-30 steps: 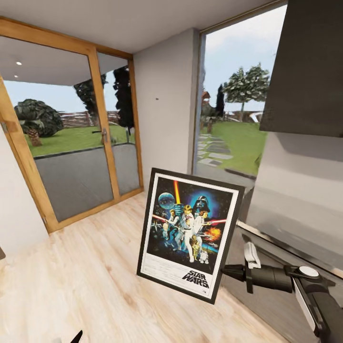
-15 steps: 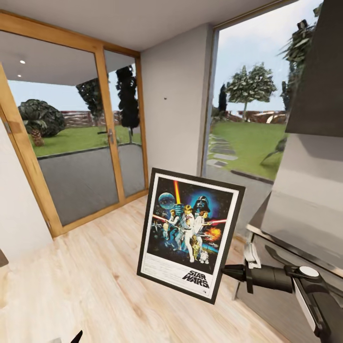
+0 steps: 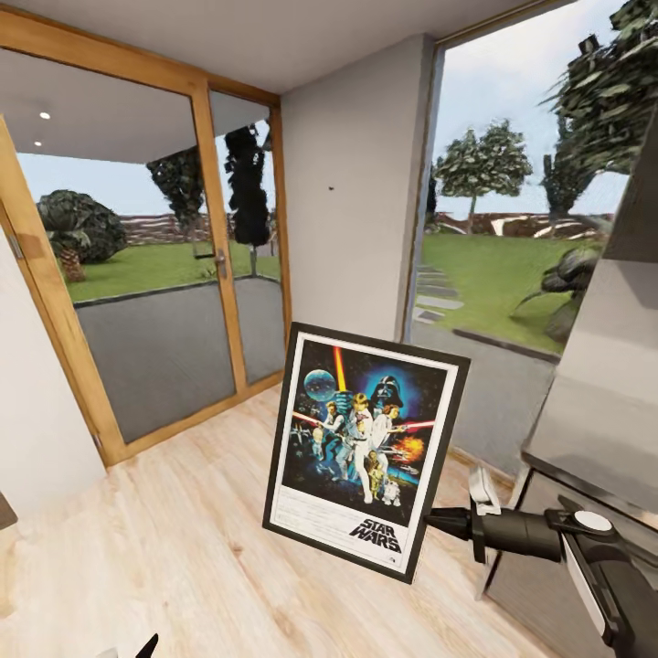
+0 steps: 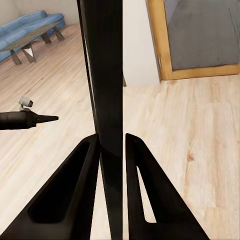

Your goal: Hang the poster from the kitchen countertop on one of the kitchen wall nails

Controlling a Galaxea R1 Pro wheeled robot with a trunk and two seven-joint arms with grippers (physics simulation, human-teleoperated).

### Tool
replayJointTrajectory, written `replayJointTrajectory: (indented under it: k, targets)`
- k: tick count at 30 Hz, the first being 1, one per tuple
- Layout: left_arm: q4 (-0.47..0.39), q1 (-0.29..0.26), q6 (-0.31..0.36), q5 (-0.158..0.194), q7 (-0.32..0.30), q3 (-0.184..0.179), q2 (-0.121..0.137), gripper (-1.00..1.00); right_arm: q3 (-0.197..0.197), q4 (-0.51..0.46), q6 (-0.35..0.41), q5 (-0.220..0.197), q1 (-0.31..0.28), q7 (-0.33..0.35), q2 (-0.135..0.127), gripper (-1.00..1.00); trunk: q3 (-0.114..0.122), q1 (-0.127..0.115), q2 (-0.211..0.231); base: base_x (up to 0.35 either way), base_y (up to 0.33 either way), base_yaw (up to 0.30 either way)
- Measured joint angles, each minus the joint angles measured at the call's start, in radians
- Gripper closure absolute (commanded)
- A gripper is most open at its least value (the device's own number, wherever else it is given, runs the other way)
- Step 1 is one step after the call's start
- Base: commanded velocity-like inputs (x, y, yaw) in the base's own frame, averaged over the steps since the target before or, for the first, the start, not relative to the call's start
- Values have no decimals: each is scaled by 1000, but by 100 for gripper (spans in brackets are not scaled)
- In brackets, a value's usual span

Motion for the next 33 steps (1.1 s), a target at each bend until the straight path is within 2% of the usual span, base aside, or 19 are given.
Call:
replayJointTrajectory:
  k: [28,31,33]
  targets:
    - [-1,0,0,-2,0,-5,-2,-100,0,0,0,0,0,0,1,100,0,0,0,245,271,0]
    - [-3,0,-1,-3,6,-11,-32,-100,0,0,0,0,0,0,1,100,0,0,0,245,271,0]
    - [-4,0,-2,-4,48,-13,-57,-100,0,0,0,0,0,0,1,100,0,0,0,246,271,0]
